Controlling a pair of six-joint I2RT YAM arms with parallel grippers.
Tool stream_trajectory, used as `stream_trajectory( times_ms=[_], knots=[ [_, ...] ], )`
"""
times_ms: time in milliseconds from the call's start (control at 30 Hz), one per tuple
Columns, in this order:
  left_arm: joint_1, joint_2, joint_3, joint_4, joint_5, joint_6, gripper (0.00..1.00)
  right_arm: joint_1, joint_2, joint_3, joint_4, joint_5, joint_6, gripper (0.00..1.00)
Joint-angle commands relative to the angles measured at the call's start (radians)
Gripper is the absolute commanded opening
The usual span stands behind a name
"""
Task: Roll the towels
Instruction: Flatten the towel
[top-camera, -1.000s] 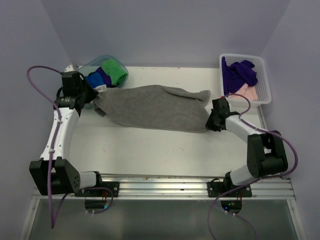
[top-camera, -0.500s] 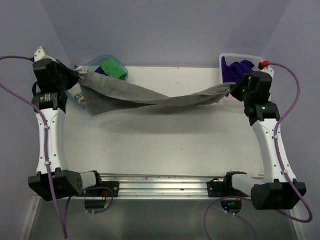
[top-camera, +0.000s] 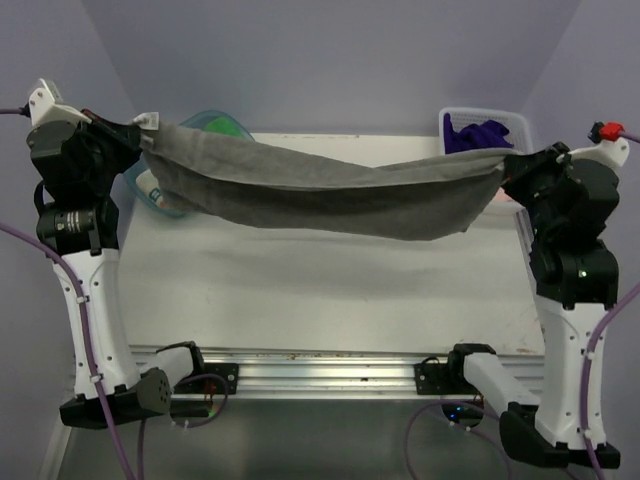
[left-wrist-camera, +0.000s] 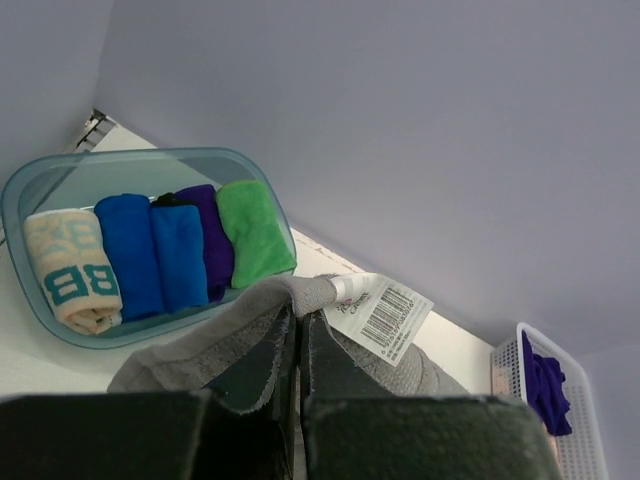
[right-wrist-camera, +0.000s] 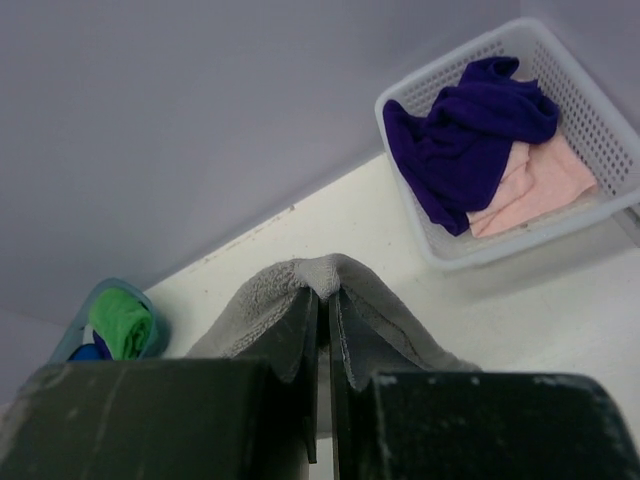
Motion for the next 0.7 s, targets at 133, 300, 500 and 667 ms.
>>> stream_trajectory(
  times_ms=[133,300,500,667],
  knots=[
    [0.012,-0.142,0.160,-0.077,-0.025,0.039,0.00,-0.006,-0.190,0.143,-0.142,0.133,-0.057,0.00],
    [0.010,-0.223,0.253,-0.135,-0.088,0.073,0.00,-0.005,-0.276,0.216,-0.215,0.205,-0.099,0.00],
    [-0.008,-0.310,0.323,-0.200,-0.160,0.110,0.00,0.002,-0.357,0.272,-0.267,0.279,-0.131,0.00],
    [-0.040,-0.383,0.234,-0.218,-0.220,0.125,0.00,0.011,-0.409,0.188,-0.276,0.290,-0.123,0.00]
  ],
)
